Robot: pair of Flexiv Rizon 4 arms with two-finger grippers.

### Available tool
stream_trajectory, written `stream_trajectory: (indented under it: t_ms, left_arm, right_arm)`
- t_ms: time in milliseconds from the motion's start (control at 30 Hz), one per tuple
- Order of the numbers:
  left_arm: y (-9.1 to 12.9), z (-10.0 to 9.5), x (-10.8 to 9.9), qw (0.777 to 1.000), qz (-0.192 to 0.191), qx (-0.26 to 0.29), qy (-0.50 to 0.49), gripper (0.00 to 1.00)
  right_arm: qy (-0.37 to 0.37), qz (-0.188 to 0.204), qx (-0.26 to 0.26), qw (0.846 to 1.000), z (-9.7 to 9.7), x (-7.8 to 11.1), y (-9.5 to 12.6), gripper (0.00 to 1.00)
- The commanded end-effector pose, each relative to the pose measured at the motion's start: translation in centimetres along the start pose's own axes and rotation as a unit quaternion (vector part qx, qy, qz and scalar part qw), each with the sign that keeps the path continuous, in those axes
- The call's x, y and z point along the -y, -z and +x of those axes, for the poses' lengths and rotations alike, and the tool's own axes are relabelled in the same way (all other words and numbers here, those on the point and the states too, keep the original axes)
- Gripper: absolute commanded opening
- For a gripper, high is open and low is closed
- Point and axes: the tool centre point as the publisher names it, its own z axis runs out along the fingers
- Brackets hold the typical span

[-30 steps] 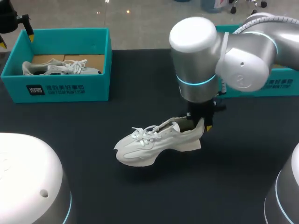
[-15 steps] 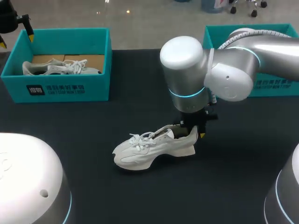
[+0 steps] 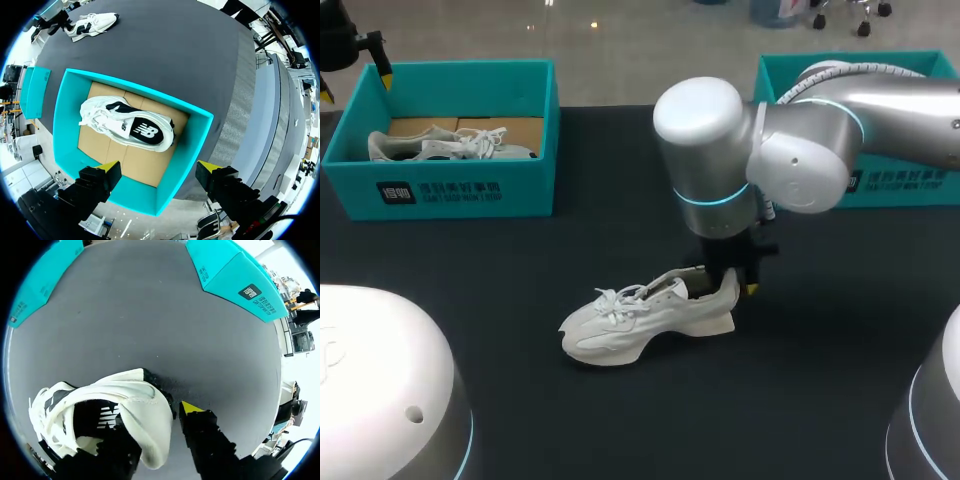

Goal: Take the shoe out of the shoebox, open the shoe tongue, remove and reinsert the insole, then place the shoe into the shoebox

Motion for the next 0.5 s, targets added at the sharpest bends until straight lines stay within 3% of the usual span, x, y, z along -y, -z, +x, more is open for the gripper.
stream_trajectory:
  t_ms: [33, 333, 433, 467, 500]
  left_arm:
    - [0.0, 0.0, 0.0, 1.000, 0.000, -0.001, -0.001, 1.00]
    - [0.0, 0.0, 0.0, 1.000, 0.000, -0.001, -0.001, 1.00]
    - [0.0, 0.0, 0.0, 1.000, 0.000, -0.001, -0.001, 1.00]
    - [0.0, 0.0, 0.0, 1.000, 0.000, -0.001, -0.001, 1.00]
    - [0.0, 0.0, 0.0, 1.000, 0.000, -0.001, -0.001, 1.00]
  right_arm:
    - [0.005, -0.010, -0.008, 1.000, -0.5, 0.6, 1.6, 1.00]
    - [0.092, -0.030, -0.088, 0.991, -1.0, 0.9, 7.2, 1.00]
    - [0.171, -0.038, -0.149, 0.973, -1.0, 1.2, 8.9, 1.00]
    - [0.219, -0.049, -0.160, 0.961, -0.9, 1.3, 9.4, 1.00]
    - [0.284, -0.050, -0.191, 0.938, -0.6, 1.6, 9.9, 1.00]
